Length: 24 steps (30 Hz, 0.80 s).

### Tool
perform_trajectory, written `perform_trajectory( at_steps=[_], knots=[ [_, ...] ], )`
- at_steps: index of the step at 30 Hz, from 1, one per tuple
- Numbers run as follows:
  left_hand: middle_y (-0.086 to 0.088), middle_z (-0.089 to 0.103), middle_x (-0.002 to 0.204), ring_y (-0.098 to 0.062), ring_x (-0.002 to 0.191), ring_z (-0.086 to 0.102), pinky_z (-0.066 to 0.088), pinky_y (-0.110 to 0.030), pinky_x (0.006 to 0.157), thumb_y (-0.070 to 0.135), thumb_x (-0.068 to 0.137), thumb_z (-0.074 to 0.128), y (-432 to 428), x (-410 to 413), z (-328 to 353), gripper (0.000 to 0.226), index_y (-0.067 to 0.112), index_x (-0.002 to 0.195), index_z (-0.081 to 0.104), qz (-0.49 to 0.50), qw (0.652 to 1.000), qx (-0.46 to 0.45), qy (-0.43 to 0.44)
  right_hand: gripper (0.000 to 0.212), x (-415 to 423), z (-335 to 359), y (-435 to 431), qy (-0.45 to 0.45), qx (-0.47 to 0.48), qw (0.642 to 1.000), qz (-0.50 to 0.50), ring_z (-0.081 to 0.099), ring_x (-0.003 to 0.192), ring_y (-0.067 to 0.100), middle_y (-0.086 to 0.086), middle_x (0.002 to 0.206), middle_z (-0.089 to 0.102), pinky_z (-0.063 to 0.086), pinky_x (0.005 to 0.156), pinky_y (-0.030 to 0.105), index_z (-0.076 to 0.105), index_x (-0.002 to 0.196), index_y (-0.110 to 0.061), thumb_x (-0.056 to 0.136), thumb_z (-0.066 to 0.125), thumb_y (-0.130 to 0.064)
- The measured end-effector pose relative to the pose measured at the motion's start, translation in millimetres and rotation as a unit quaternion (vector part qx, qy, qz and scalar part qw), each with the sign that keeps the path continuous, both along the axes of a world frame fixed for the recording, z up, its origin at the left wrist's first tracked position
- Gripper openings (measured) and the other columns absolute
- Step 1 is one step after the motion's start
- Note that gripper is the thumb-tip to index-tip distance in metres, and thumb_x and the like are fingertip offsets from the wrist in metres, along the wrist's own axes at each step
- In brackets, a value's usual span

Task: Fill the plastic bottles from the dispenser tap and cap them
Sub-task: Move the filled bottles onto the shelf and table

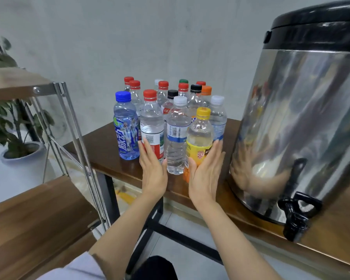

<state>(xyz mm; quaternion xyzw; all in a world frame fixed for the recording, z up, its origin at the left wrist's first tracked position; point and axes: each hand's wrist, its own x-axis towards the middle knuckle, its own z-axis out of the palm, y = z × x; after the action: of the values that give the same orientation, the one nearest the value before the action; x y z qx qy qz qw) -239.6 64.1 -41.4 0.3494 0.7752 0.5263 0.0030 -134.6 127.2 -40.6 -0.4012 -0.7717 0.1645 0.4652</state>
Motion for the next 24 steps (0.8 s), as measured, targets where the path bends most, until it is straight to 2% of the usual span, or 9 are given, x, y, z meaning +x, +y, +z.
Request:
perform_trajectory(
  at_steps=[5,9,18,20,24],
  knots=[
    [0.000,-0.025,0.163,-0.018,0.152,-0.013,0.003,-0.038,0.120,0.021,0.102,0.052,-5.5,-2.1,2.0,0.090,0.024,0.153,-0.022,-0.027,1.000,-0.008,0.003,0.089,-1.5,-1.1,0.6,-0.006,-0.011,1.000,-0.003,0.004,0.151,0.039,0.013,0.165,-0.003,0.012,0.120,0.050,-0.009,0.156,-0.014,0.094,0.046,-0.047],
    [0.000,-0.026,0.163,-0.015,0.150,-0.017,-0.005,-0.028,0.113,0.022,0.100,0.056,-16.1,-3.5,0.4,0.094,0.024,0.153,-0.023,-0.066,0.997,-0.023,0.014,0.090,-0.8,-0.6,-0.6,-0.006,-0.023,1.000,0.004,0.004,0.151,0.039,0.014,0.165,-0.004,0.014,0.121,0.051,-0.007,0.157,-0.012,0.095,0.052,-0.042],
    [-0.001,-0.032,0.160,-0.016,0.150,-0.021,-0.003,-0.041,0.121,0.018,0.098,0.060,-35.0,-12.6,4.8,0.103,0.026,0.150,-0.028,-0.139,0.987,-0.083,0.018,0.089,0.1,4.7,-7.1,-0.005,-0.028,0.999,-0.016,0.008,0.152,0.033,0.010,0.166,0.000,0.015,0.121,0.044,-0.006,0.157,-0.015,0.096,0.054,-0.041],
    [-0.003,-0.023,0.164,-0.017,0.152,-0.015,0.001,-0.044,0.124,0.017,0.097,0.061,-38.2,-17.3,5.0,0.100,0.025,0.153,-0.022,-0.148,0.987,-0.065,0.015,0.088,1.3,4.8,-7.5,0.001,-0.026,1.000,-0.016,0.007,0.152,0.032,0.011,0.166,0.001,0.016,0.121,0.045,-0.004,0.157,-0.015,0.096,0.054,-0.040],
    [-0.007,0.013,0.163,-0.021,0.151,0.012,0.021,-0.049,0.122,0.016,0.096,0.062,-46.5,-26.6,11.2,0.083,0.022,0.158,0.007,-0.108,0.993,0.008,0.045,0.085,6.9,3.4,-8.8,0.028,0.022,0.999,-0.020,0.009,0.151,0.034,0.014,0.164,0.007,0.023,0.120,0.052,0.005,0.157,-0.012,0.094,0.050,-0.046]
  ],
)
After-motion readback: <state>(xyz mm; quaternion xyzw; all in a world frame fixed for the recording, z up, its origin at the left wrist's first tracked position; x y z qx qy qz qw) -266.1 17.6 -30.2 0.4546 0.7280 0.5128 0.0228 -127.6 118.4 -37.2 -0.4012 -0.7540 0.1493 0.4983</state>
